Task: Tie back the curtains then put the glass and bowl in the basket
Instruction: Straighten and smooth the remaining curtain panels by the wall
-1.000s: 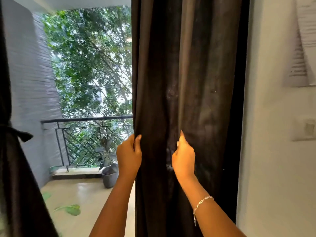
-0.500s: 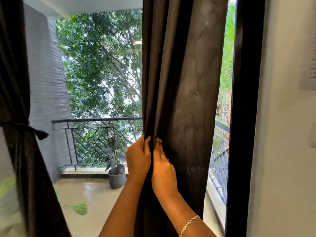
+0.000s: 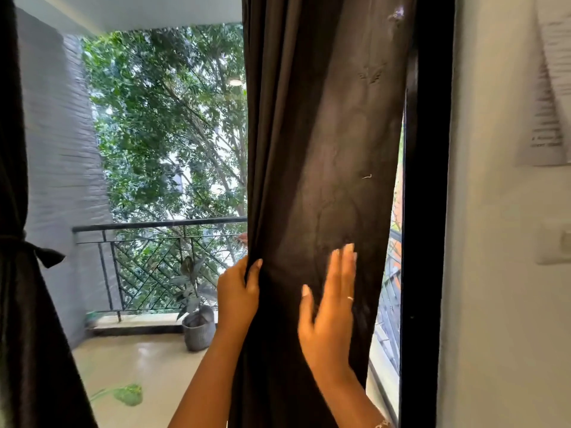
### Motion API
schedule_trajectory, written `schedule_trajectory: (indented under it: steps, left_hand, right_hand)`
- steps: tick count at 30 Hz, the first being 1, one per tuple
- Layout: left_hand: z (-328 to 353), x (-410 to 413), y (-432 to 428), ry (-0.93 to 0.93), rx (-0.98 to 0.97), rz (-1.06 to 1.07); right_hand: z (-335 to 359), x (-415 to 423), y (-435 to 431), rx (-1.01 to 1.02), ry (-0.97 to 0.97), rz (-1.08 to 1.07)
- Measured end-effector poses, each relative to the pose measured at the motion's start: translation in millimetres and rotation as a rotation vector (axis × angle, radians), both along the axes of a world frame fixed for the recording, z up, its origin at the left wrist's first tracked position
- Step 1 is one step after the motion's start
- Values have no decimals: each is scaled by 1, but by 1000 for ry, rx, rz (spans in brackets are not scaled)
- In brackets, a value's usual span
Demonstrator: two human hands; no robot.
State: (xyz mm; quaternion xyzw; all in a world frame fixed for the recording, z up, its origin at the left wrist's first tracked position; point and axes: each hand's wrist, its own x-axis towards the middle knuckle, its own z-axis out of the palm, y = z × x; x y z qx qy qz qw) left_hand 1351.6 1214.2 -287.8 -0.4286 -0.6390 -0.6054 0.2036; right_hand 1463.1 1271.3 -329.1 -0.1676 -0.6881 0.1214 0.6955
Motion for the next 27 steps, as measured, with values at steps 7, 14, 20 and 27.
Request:
schedule_trajectory:
  steps: [7, 14, 20, 27]
  left_hand:
    - [-1, -7, -1, -25, 10, -19]
    - [-1, -7, 3, -79, 30, -49]
    - [-3, 8, 8, -65, 17, -56]
    - [-6, 23, 4, -100, 37, -173]
  right_hand:
    - [26, 32, 61, -726, 91, 358]
    - [14, 15, 36, -571, -198, 82]
    - [3, -6, -8, -265, -592, 82]
    - [7, -25, -15, -172, -752, 66]
